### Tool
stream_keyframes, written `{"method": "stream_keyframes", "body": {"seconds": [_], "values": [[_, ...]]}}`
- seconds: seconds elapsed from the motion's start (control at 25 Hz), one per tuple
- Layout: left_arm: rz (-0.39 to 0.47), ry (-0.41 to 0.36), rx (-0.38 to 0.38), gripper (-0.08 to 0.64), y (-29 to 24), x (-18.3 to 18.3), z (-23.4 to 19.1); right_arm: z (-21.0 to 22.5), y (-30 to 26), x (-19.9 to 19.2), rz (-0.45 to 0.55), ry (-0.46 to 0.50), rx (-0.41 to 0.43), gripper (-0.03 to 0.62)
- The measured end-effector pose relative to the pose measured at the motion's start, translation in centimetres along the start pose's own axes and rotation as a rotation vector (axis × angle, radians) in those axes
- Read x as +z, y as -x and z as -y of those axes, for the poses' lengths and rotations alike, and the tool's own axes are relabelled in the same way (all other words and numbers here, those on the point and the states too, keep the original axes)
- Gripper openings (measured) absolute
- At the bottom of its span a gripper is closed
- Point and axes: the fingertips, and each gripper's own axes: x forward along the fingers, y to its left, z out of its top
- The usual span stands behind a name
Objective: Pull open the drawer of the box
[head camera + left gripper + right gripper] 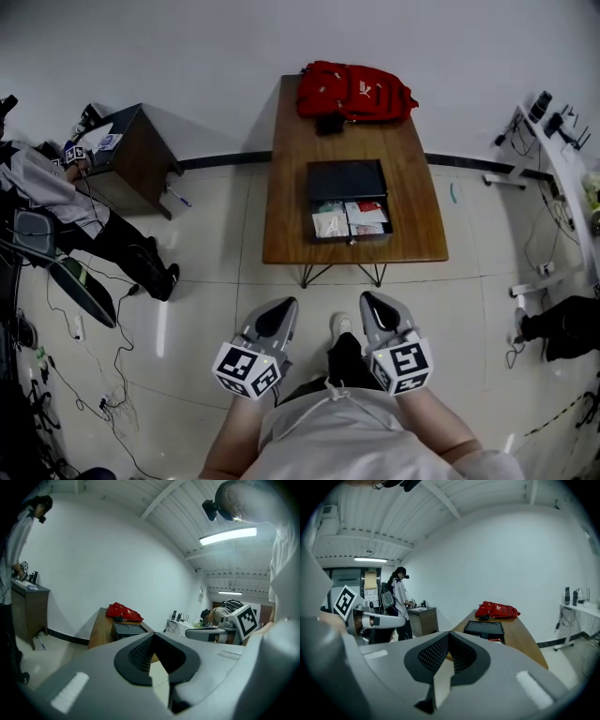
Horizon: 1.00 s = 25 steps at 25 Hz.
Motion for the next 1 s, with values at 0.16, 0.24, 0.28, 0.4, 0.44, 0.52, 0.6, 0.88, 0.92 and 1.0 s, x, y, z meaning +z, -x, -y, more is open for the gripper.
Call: {"method": "stream_keyframes", "body": {"seconds": [0.16,0.24,0.28,0.4,0.44,0.52,0.6,0.88,0.92,1.0], "values": [[0.002,-0.009,-0.022,0.006,3.5,-1.1,2.9,-3.1,4.0,-0.9,0.014,0.039,-0.009,0.006],[-0.005,-0.019,-0.039,0.006,4.8,-1.7,4.5,-4.0,5.8,-1.2,0.026,0.039,-0.018,0.005],[-0.007,-0.025,-0.046,0.006,5.3,-1.9,5.2,-4.4,6.5,-1.2,0.031,0.046,-0.02,0.006],[0.001,-0.037,-0.057,0.006,6.2,-2.0,6.9,-5.0,8.3,-1.0,0.048,0.067,-0.018,0.006],[0.003,-0.041,-0.06,0.006,6.3,-1.9,7.6,-5.0,8.8,-0.9,0.053,0.068,-0.019,0.005],[0.003,-0.05,-0.065,0.006,6.2,-1.6,8.9,-4.7,9.8,-0.8,0.055,0.068,-0.018,0.005],[0.006,-0.062,-0.068,0.006,5.9,-1.2,10.3,-4.3,10.5,-0.6,0.05,0.068,-0.013,0.005],[0.048,-0.075,-0.061,0.006,4.6,-0.4,14.5,-2.3,12.7,-0.7,0.029,0.061,0.013,0.006],[0.062,-0.08,-0.064,0.006,4.5,-0.2,15.3,-2.0,13.1,-0.7,0.043,0.065,0.019,0.005],[0.081,-0.097,-0.074,0.006,4.2,0.4,16.6,-1.6,14.0,-0.5,0.058,0.088,0.027,0.005]]}}
